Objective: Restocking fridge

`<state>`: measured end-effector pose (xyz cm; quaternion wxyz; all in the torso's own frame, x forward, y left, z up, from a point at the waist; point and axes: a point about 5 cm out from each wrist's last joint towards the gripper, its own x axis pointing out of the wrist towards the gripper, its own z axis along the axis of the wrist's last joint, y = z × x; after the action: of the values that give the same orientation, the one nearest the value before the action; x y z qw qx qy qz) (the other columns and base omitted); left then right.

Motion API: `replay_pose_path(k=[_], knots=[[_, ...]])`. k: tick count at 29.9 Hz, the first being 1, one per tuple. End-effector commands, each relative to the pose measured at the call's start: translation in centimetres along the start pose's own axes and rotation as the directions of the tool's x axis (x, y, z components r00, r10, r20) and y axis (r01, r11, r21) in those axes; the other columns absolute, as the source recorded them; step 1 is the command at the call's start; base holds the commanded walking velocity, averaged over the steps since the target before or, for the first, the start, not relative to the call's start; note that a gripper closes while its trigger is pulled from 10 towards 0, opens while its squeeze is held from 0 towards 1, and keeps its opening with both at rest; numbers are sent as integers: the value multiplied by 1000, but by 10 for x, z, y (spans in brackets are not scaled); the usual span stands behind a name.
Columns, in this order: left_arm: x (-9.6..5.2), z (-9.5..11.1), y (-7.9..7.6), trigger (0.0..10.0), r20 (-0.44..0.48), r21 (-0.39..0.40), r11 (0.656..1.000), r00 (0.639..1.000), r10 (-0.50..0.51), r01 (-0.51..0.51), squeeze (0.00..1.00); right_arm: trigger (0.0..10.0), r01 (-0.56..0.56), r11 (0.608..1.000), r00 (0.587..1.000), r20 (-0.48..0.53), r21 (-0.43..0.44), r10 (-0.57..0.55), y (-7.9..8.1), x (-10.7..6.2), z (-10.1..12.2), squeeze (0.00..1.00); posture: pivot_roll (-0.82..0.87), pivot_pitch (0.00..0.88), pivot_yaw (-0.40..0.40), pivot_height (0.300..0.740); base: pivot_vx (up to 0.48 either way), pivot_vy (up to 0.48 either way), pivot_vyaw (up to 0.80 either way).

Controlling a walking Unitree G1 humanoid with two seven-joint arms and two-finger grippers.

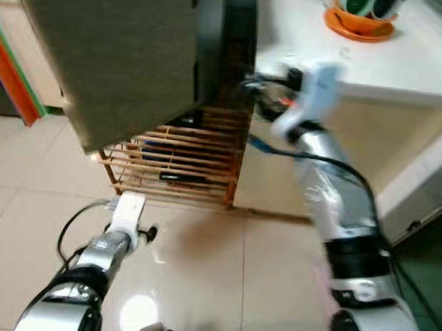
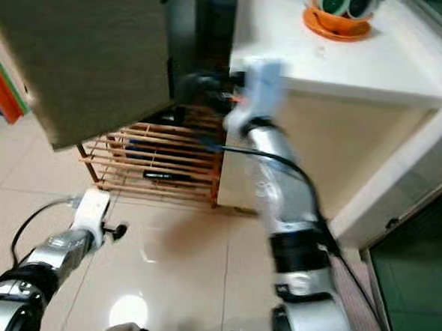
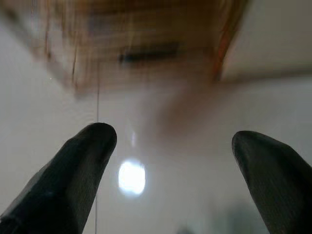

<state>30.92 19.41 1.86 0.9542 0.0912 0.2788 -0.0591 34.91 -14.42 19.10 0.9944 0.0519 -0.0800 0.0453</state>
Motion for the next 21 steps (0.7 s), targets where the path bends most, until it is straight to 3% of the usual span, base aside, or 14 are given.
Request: replay_pose_path(k=[1, 3, 4, 5, 6, 9, 10, 13, 21], knots=[[-4, 49, -13, 10000, 255, 46, 998, 966, -53, 43, 0, 10000, 65, 996, 998, -21, -57, -66, -16, -11, -14, 0, -36, 0, -11, 732, 0, 0, 0], [-21, 87, -19, 10000, 475, 73, 997, 878, -47, 14, 0, 10000, 98, 989, 994, -34, -107, -102, -30, -27, -29, 0, -38, 0, -9, 732, 0, 0, 0], [-27, 95, -20, 10000, 527, 69, 998, 849, -43, 8, 0, 10000, 105, 988, 993, -39, -112, -110, -33, -31, -33, 0, -38, 0, -9, 732, 0, 0, 0], [-27, 95, -20, 10000, 527, 69, 998, 849, -43, 8, 0, 10000, 105, 988, 993, -39, -112, -110, -33, -31, -33, 0, -38, 0, -9, 732, 0, 0, 0], [-39, 110, -21, 10000, 625, 83, 997, 779, -43, -12, 0, 10000, 120, 986, 989, -72, -113, -129, -37, -43, -45, 0, -60, 0, -14, 732, 0, 0, 0], [-42, 115, -21, 10000, 647, 70, 998, 761, -45, -1, 0, 10000, 118, 986, 988, -84, -118, -129, -37, -47, -49, 0, -60, 0, -14, 732, 0, 0, 0], [-45, 122, -19, 10000, 677, 62, 998, 736, -29, -18, 0, 10000, 111, 985, 989, -86, -132, -123, -36, -51, -52, 0, -61, 0, -27, 732, 0, 0, 0], [-51, 136, -13, 10000, 706, 38, 997, 707, 21, -68, 0, 10000, 101, 985, 991, -72, -143, -112, -32, -53, -54, 0, -55, 0, -27, 732, 0, 0, 0], [-59, 145, -22, 10000, 710, 55, 998, 704, -18, -30, 0, 10000, 90, 992, 993, -72, -87, -96, -21, -68, -66, 0, -73, 0, -5, 732, 259, 248, 0]])
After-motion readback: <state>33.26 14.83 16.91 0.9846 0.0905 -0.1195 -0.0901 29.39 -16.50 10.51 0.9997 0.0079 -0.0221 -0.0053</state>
